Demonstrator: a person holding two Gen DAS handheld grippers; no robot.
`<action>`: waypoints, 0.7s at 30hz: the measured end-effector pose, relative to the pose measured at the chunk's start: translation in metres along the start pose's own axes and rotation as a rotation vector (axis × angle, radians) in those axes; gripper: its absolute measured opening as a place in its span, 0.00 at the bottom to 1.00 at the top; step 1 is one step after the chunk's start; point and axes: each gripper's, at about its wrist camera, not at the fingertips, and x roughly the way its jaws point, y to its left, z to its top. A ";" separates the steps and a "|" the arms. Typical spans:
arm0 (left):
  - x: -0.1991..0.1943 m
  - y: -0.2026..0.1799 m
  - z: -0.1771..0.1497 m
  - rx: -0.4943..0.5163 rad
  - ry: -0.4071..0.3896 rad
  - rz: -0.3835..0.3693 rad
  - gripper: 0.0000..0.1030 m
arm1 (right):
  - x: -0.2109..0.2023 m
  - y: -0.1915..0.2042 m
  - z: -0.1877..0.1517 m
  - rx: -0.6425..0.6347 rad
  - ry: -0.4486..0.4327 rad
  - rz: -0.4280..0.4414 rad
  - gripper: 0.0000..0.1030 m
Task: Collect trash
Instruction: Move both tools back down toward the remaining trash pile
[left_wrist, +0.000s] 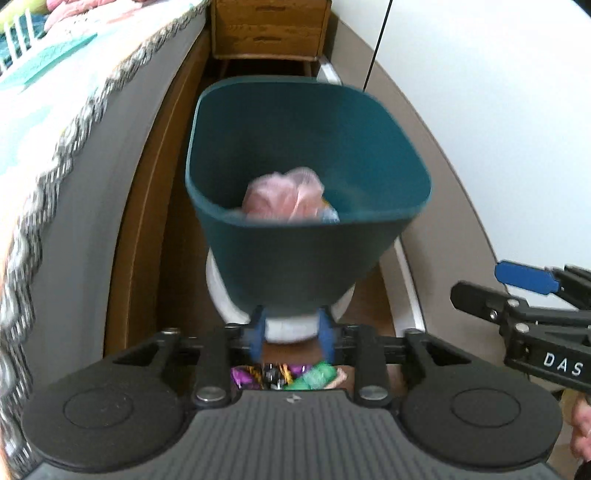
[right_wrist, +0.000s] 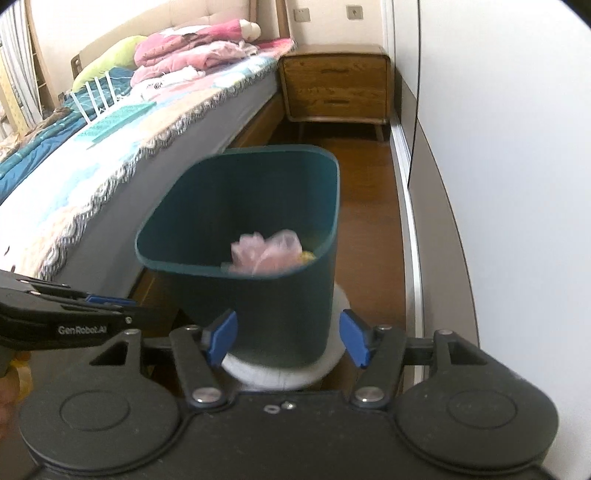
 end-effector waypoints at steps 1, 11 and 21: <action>0.001 0.001 -0.007 -0.005 0.006 -0.001 0.60 | 0.002 0.000 -0.009 0.004 0.009 0.002 0.61; 0.057 -0.006 -0.087 0.065 0.085 0.033 0.69 | 0.055 -0.012 -0.125 0.032 0.197 -0.033 0.68; 0.163 -0.024 -0.152 0.177 0.197 0.022 0.69 | 0.129 -0.018 -0.227 -0.001 0.301 -0.010 0.84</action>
